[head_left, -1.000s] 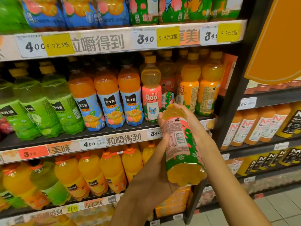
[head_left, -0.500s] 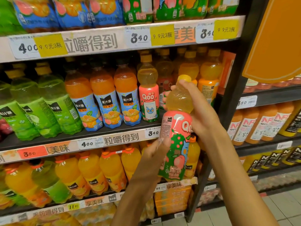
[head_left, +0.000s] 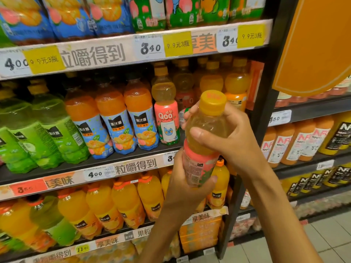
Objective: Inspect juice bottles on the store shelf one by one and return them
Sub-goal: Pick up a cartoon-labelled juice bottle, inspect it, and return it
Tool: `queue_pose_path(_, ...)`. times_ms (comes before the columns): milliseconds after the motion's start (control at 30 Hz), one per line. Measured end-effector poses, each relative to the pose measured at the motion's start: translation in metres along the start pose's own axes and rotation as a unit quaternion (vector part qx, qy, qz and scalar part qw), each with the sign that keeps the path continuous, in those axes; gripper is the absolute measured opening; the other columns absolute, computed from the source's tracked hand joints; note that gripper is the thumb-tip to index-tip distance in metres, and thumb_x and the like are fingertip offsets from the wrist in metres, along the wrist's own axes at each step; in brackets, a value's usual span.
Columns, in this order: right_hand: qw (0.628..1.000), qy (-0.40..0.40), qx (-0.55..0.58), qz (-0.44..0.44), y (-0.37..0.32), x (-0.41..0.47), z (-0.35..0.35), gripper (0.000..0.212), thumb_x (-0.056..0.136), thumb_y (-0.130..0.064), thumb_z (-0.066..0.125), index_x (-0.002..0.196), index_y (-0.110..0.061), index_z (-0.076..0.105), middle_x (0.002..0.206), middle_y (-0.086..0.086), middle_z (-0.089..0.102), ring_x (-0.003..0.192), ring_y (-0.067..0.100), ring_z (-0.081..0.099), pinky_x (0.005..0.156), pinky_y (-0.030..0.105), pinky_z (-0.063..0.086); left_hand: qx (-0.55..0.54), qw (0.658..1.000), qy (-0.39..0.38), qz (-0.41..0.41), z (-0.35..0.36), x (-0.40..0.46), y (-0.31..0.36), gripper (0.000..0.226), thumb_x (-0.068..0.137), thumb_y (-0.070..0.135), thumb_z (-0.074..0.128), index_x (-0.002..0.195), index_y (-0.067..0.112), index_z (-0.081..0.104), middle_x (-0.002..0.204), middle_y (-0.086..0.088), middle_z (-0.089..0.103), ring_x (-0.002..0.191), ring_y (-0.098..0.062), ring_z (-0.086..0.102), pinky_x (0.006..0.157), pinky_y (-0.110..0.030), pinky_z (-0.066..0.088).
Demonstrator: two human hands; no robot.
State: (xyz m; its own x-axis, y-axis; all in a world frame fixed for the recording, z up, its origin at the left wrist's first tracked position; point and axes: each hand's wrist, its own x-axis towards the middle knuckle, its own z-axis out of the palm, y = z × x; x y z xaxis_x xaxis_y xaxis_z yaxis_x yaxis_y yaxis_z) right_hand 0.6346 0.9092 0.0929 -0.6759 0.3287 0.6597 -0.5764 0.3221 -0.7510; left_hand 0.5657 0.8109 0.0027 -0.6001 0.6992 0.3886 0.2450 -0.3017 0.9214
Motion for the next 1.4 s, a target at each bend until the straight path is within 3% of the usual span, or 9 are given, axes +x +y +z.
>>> queue_pose_path(200, 0.996, -0.070, -0.015, -0.056, -0.003, -0.009, 0.002, 0.030, 0.076, -0.014, 0.072, 0.103, -0.017, 0.058, 0.105, 0.014, 0.061, 0.101, 0.033, 0.061, 0.087, 0.052, 0.050, 0.027, 0.996, 0.070, 0.048, 0.003, 0.009, -0.005, 0.069, 0.068, 0.019, 0.077, 0.128, 0.007, 0.046, 0.118, -0.004, 0.063, 0.110, -0.016, 0.062, 0.088, -0.032, 0.052)
queue_pose_path(467, 0.985, -0.143, 0.095, 0.012, -0.003, 0.001, -0.007, 0.038, 0.081, -0.036, 0.073, 0.112, -0.020, 0.061, 0.113, -0.005, 0.066, 0.106, 0.018, 0.064, 0.087, 0.030, 0.050, 0.042, 0.998, -0.008, 0.041, -0.021, 0.001, 0.003, 0.064, 0.061, 0.006, 0.082, 0.117, 0.019, 0.054, 0.106, 0.012, 0.068, 0.096, -0.001, 0.065, 0.073, -0.009, 0.050)
queue_pose_path(567, 0.987, -0.088, 0.132, 0.038, 0.000, 0.004, 0.002, 0.025, 0.078, -0.017, 0.067, 0.102, -0.013, 0.061, 0.100, 0.005, 0.068, 0.091, 0.024, 0.067, 0.080, 0.035, 0.052, -0.019, 0.999, -0.032, 0.013, -0.022, -0.002, 0.007, 0.067, 0.058, 0.014, 0.082, 0.118, 0.023, 0.054, 0.107, 0.008, 0.070, 0.096, -0.009, 0.068, 0.073, -0.016, 0.053)
queue_pose_path(700, 0.987, 0.019, 0.136, 0.081, 0.007, 0.005, 0.006, 0.032, 0.076, -0.032, 0.063, 0.105, -0.018, 0.065, 0.105, 0.007, 0.070, 0.098, 0.025, 0.067, 0.082, 0.035, 0.053, -0.114, 0.993, -0.004, -0.026, -0.021, -0.003, 0.010, 0.077, 0.047, 0.028, 0.088, 0.114, 0.022, 0.052, 0.100, 0.000, 0.073, 0.089, -0.016, 0.071, 0.068, -0.022, 0.055)
queue_pose_path(800, 0.981, 0.021, 0.156, 0.111, 0.009, 0.006, 0.005, 0.046, 0.076, -0.038, 0.065, 0.117, -0.018, 0.060, 0.110, 0.000, 0.071, 0.105, 0.018, 0.066, 0.084, 0.029, 0.053, -0.168, 0.984, -0.028, -0.052, -0.022, -0.007, 0.015, 0.074, 0.048, 0.055, 0.086, 0.111, 0.026, 0.061, 0.100, -0.002, 0.073, 0.091, -0.018, 0.070, 0.069, -0.026, 0.056)
queue_pose_path(1000, 0.945, -0.015, 0.292, 0.147, 0.014, 0.009, 0.015, 0.062, 0.077, -0.050, 0.071, 0.122, -0.012, 0.055, 0.110, 0.010, 0.069, 0.095, 0.025, 0.069, 0.084, 0.040, 0.056, -0.276, 0.940, -0.058, -0.193, -0.017, -0.014, 0.018, 0.101, 0.030, 0.052, 0.090, 0.114, 0.007, 0.057, 0.084, -0.010, 0.075, 0.071, -0.021, 0.073, 0.060, -0.031, 0.059)
queue_pose_path(1133, 0.963, 0.073, 0.202, 0.161, 0.018, 0.009, 0.011, 0.036, 0.089, -0.035, 0.056, 0.119, -0.014, 0.059, 0.108, 0.010, 0.070, 0.095, 0.021, 0.069, 0.080, 0.033, 0.057, -0.139, 0.965, 0.004, -0.221, -0.024, -0.010, 0.013, 0.048, 0.069, 0.059, 0.071, 0.100, 0.022, 0.069, 0.106, -0.012, 0.072, 0.097, -0.022, 0.069, 0.089, -0.041, 0.054)
queue_pose_path(1200, 0.970, 0.089, 0.165, 0.157, 0.017, 0.008, 0.011, 0.034, 0.088, -0.035, 0.059, 0.117, -0.017, 0.060, 0.106, 0.002, 0.071, 0.097, 0.014, 0.069, 0.076, 0.026, 0.055, -0.084, 0.975, 0.019, -0.206, -0.026, -0.006, 0.016, 0.052, 0.079, 0.060, 0.053, 0.107, 0.018, 0.065, 0.108, -0.012, 0.071, 0.103, -0.025, 0.067, 0.097, -0.047, 0.048)
queue_pose_path(1400, 0.965, 0.075, 0.166, 0.186, 0.018, 0.011, 0.011, 0.049, 0.086, -0.042, 0.058, 0.126, -0.014, 0.055, 0.111, 0.002, 0.070, 0.106, 0.017, 0.067, 0.083, 0.028, 0.055, -0.100, 0.974, 0.023, -0.203, -0.020, -0.008, 0.022, 0.062, 0.065, 0.066, 0.049, 0.099, 0.019, 0.069, 0.095, -0.013, 0.074, 0.087, -0.028, 0.071, 0.080, -0.043, 0.056)
